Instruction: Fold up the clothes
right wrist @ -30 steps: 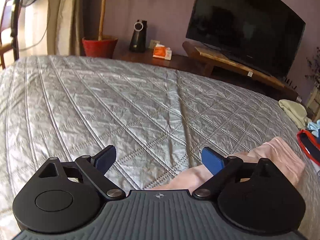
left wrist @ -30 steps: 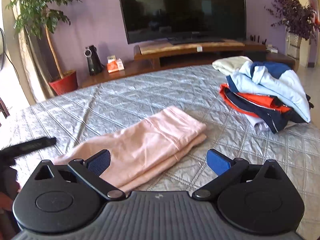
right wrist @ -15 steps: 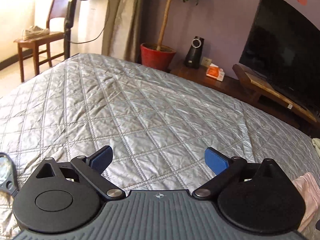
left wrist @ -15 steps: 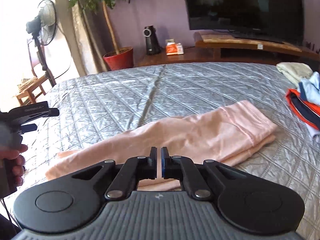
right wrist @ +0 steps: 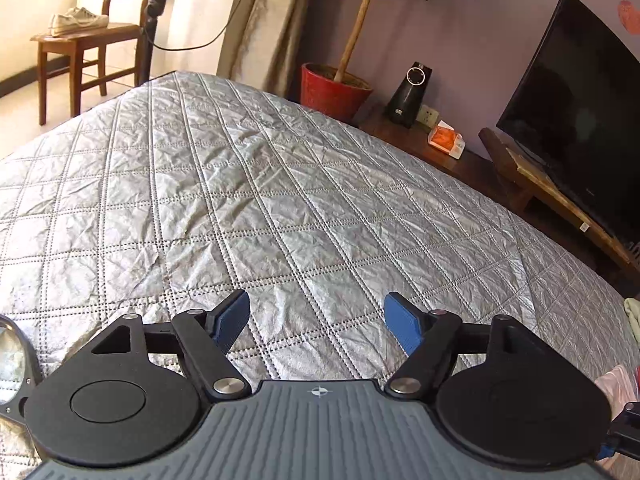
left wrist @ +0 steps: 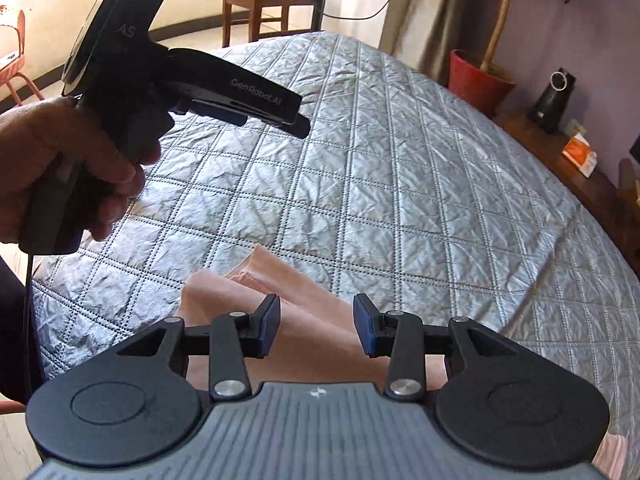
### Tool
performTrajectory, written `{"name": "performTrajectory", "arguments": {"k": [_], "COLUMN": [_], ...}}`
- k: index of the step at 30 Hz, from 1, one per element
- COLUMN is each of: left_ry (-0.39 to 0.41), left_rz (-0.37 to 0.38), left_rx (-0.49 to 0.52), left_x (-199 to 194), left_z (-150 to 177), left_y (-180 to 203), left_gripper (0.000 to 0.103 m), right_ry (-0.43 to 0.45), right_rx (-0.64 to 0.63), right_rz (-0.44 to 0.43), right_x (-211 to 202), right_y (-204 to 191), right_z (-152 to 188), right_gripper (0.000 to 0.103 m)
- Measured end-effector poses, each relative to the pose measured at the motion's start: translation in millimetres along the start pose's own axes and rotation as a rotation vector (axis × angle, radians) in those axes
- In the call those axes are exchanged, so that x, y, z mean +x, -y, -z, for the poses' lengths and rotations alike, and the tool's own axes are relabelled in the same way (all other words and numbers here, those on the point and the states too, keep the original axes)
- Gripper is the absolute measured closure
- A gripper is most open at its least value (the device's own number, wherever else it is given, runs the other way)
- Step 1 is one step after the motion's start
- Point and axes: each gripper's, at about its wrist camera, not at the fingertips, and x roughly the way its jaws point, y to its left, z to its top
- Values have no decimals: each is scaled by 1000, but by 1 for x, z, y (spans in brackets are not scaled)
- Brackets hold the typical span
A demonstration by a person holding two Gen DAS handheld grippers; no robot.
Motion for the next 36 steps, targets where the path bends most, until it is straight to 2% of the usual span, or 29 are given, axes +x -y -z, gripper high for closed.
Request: {"name": "performTrajectory", "arguments": {"k": [4, 5, 6, 7, 8, 11, 12, 15, 16, 17, 19, 20, 21, 23, 25, 26, 29, 30, 32, 34, 36], "left_ry": [-73, -80, -86, -83, -69, -20, 7, 192, 206, 217, 158, 137, 118, 79, 165, 190, 173, 152, 149, 154, 199], "left_rz": [-19, -10, 1, -5, -9, -6, 2, 38, 45, 52, 28, 56, 87, 150, 198, 192, -7, -66, -42, -6, -19], "left_rx": [-20, -28, -35, -27, -8, 45, 51, 21, 14, 6, -39, -51, -63, -86, -27, 7, 12, -31, -64, 24, 156], "left_x": [16, 18, 21, 22, 21, 10, 3, -43, -50, -57, -46, -42, -38, -30, -45, -51, -52, -48, -42, -38, -45], "left_z": [5, 8, 11, 13, 15, 16, 17, 19, 20, 22, 25, 28, 31, 37, 34, 32, 27, 30, 34, 36, 32], "left_y": [-3, -4, -4, -3, -2, 1, 1, -3, -4, -5, -4, -8, -11, -19, -19, -19, -37, -48, -61, -52, -31], "left_gripper": [68, 74, 91, 97, 100, 102, 102, 102, 102, 102, 101, 99, 87, 73, 70, 68, 70, 75, 72, 68, 69], "right_ry": [9, 3, -2, -7, -11, -11, -10, -11, -12, -13, -15, -16, -17, -17, -12, -9, -10, -12, -14, -9, -7], "right_rx": [-35, -50, -62, -74, -86, -102, -105, -111, -112, -113, -116, -117, -119, -113, -101, -99, -111, -109, -104, -98, -102], "right_rz": [28, 33, 31, 30, 29, 21, 19, 14, 13, 11, 8, 6, 5, 3, -1, -5, -9, -8, -6, -5, -7], "right_x": [0, 1, 1, 2, 2, 2, 1, 2, 2, 2, 3, 3, 3, 3, 3, 3, 4, 5, 5, 4, 4], "right_y": [-6, -8, -10, -13, -15, -18, -19, -19, -18, -18, -17, -17, -16, -15, -13, -13, -14, -13, -12, -12, -12], "right_z": [0, 0, -1, -1, -1, -2, -2, -2, -2, -2, -2, -2, -2, -2, -2, -3, -3, -3, -2, -3, -3], "right_gripper": [21, 19, 19, 19, 19, 19, 19, 19, 19, 19, 19, 19, 19, 19, 19, 19, 19, 19, 19, 19, 19]}}
